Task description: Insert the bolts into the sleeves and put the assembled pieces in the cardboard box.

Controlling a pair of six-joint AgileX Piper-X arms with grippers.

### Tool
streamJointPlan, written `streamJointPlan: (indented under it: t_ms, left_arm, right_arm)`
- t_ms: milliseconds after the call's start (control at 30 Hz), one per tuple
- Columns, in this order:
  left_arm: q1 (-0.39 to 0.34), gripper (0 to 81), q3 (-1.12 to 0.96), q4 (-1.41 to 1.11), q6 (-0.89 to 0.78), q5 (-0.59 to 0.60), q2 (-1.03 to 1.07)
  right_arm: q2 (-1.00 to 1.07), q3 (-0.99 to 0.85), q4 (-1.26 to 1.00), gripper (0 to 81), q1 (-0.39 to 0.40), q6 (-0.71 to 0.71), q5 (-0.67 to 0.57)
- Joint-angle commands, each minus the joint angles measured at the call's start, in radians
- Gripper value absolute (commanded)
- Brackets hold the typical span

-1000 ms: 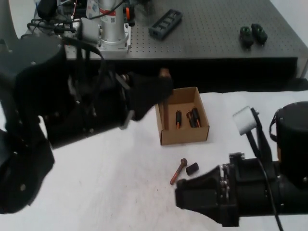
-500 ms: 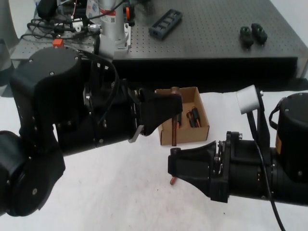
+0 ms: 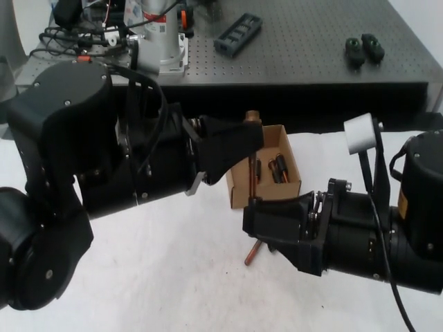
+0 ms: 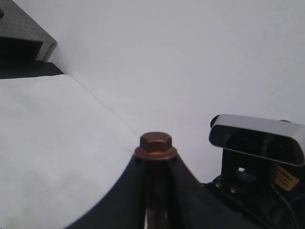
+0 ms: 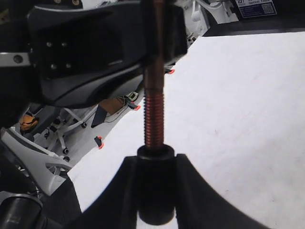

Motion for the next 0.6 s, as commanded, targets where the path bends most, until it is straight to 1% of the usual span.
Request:
streamJointPlan:
  t_ms: [0,233,567]
  left_arm:
    - [-0.005,0.7,-0.006,-0.016,-0.012,0.025,-0.004]
    - [-0.005,0.7,-0.006,-0.016,-0.014,0.08,-0.004]
    - [-0.005,0.7,-0.006,-0.016,-0.011,0.073,-0.004]
  right_arm:
    - [-0.014,-0.001,-0.061,2.4,0.0,0.003,0.045]
    - [-0.014,-0.001,-0.072,2.4,0.0,0.003,0.08]
    - [-0.014,-0.001,-0.106,2.4,0.0,0.003,-0.039]
